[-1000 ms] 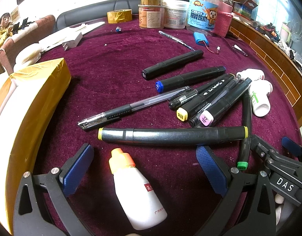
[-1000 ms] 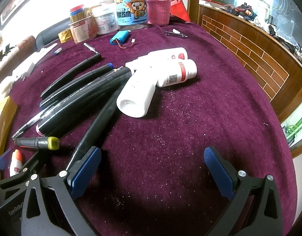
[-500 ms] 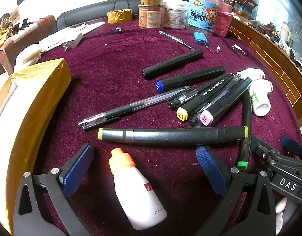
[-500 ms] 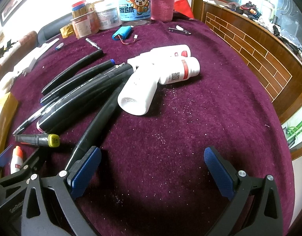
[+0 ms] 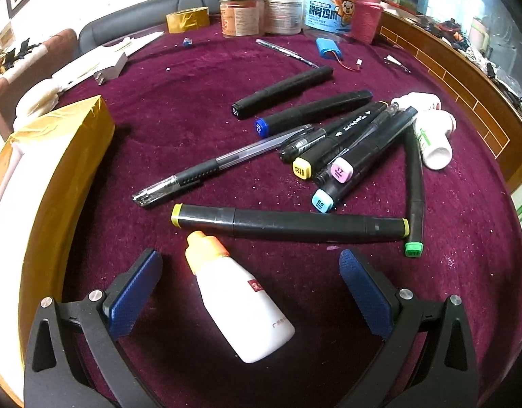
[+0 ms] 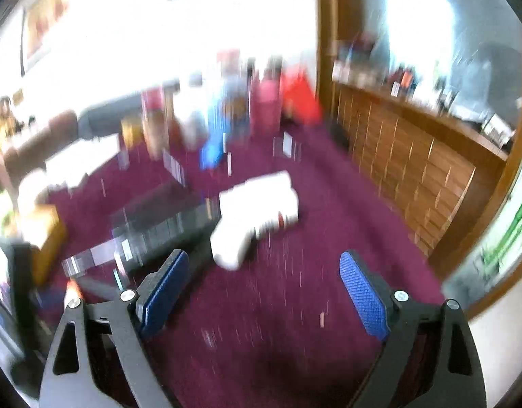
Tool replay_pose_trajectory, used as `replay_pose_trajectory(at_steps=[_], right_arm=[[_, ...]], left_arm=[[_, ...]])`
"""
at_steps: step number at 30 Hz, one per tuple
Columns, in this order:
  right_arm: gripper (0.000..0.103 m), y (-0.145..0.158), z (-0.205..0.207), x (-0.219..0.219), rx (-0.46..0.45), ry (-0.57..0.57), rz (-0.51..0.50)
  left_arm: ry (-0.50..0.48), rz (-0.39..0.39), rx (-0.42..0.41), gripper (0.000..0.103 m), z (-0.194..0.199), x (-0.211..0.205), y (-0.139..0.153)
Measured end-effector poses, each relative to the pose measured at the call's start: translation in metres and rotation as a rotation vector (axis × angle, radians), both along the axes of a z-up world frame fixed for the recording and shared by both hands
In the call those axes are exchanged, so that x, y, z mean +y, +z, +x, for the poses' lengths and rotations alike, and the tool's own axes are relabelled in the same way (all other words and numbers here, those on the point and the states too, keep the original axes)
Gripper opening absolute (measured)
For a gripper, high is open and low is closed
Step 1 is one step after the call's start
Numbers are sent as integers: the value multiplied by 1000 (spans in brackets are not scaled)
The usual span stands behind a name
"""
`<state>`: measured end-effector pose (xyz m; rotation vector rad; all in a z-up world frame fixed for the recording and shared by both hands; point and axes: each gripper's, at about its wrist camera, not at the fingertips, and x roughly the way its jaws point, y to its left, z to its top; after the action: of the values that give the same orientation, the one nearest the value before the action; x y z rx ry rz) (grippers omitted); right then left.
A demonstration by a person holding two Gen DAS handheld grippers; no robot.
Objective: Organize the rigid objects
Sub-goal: 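Grasp a black marker with the left tool while the right grasps the orange-capped white bottle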
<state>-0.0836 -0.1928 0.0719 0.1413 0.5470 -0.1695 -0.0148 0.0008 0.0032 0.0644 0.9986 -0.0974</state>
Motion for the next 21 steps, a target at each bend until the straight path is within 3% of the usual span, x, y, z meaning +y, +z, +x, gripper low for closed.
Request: replay_pose_trajectory(at_steps=[1, 4, 7, 8, 12, 16, 21], right_arm=[[92, 7, 4, -1, -64, 19, 37], [91, 12, 47, 5, -40, 40, 90], [91, 0, 85, 8, -48, -6, 90], [91, -6, 86, 7, -53, -24, 76], [89, -29, 93, -3, 0, -42, 97], [89, -35, 91, -18, 3, -36, 151], [89, -35, 90, -21, 7, -22, 175]], left_arm=[[0, -1, 0, 103, 0, 0, 0], [-52, -28, 25, 99, -1, 3, 2], [-86, -188, 35, 95, -11, 26, 21], [-86, -188, -12, 95, -15, 34, 34], [-105, -136, -171, 95, -6, 48, 65], [-115, -135, -122, 95, 45, 43, 69], [-164, -8, -112, 89, 109, 12, 61]])
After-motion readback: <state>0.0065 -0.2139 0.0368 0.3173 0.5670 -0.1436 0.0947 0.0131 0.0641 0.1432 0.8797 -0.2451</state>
